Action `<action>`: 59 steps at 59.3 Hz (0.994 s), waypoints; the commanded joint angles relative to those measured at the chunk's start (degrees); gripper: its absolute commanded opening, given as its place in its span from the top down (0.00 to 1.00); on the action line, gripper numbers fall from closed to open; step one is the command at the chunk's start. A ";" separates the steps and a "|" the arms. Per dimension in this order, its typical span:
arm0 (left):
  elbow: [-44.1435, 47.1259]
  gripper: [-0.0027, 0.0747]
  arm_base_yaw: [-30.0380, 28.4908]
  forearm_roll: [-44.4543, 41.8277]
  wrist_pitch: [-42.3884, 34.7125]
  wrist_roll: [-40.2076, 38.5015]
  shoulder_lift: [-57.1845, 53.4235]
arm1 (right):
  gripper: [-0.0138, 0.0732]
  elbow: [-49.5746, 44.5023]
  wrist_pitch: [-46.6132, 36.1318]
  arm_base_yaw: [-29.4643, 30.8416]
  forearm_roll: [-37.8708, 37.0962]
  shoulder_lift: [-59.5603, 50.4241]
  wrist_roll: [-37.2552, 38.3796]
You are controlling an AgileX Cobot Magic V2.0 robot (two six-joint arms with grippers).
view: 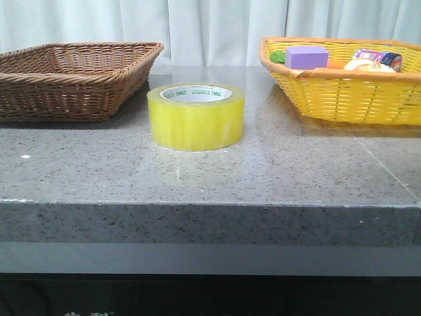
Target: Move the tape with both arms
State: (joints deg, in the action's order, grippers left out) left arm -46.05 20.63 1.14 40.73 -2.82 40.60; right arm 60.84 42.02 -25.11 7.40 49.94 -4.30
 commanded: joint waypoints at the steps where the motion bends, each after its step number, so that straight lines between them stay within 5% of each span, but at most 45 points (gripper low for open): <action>1: -1.98 0.29 0.40 0.63 -4.57 -0.12 0.15 | 0.39 -2.27 -4.58 0.50 0.51 -6.13 -0.22; 24: -1.98 0.29 0.40 1.92 -5.16 1.96 0.15 | 0.39 -7.83 -2.27 0.50 0.51 -12.92 1.49; 59: -14.97 0.23 0.40 22.55 3.90 33.88 13.21 | 0.39 -7.83 -1.65 0.50 0.50 -12.92 1.49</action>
State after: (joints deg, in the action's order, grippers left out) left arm -57.56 20.63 18.55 46.27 25.12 51.50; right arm 51.62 44.14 -25.01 7.61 37.19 -2.66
